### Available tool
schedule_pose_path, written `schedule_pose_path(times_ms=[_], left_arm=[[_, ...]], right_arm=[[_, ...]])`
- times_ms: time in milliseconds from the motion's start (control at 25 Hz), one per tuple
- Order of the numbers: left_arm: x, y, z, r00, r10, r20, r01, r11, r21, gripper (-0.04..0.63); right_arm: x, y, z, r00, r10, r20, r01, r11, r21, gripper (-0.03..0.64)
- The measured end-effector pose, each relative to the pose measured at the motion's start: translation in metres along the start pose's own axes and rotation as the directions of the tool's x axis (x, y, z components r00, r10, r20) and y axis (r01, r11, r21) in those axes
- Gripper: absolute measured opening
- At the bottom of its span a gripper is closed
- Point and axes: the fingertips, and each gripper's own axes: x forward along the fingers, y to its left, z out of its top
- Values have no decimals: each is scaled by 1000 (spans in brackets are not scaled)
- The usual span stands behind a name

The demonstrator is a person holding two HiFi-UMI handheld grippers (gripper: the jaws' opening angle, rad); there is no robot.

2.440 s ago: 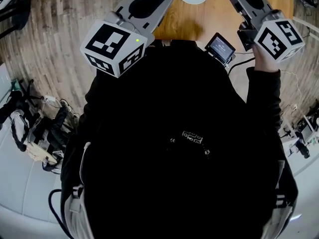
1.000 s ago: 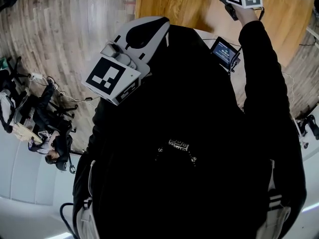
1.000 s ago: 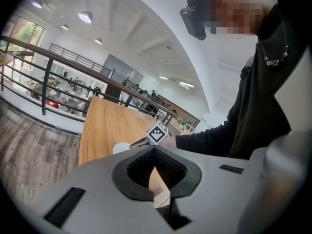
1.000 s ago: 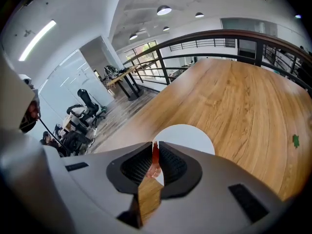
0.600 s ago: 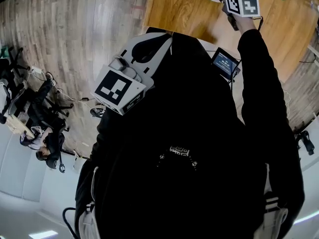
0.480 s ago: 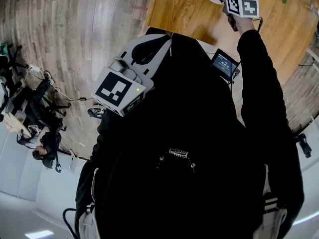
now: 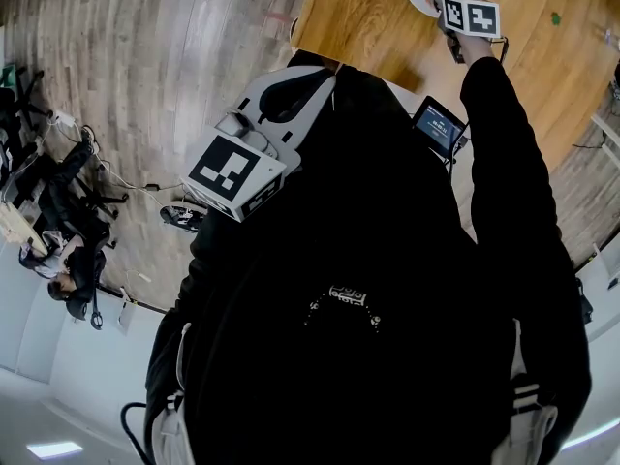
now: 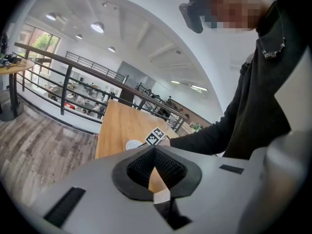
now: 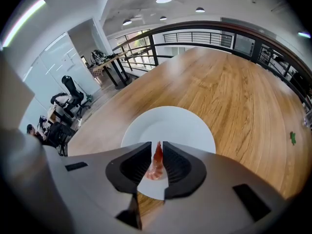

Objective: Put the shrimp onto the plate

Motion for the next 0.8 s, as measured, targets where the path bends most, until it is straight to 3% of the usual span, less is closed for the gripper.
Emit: schedule_pose_path(times_ms=[120,280,520,600,720,800], left_arm=[[-4,0,7,999,-28,30,27,999,33,3],[-19,-20,20,998,-54,44,51,996,67,3],[3,-32,42,991,-126,43,117,978,171,3],[19,-28,57,986,-166,35,156,967,199,3],[31,-34,80,972,-234,14,224,943,248,3],[33,-57,94,957,-289,1,278,921,273,3]], right_arm=[[-5,10,13,997,59,54,-62,996,56,115],[-55,20,22,982,92,164,-108,990,87,137],[-122,21,36,917,123,380,-177,978,111,138],[-141,18,44,901,102,421,-144,987,69,120],[-190,20,47,884,23,468,-25,1000,0,70],[-243,30,41,847,19,532,-39,999,26,46]])
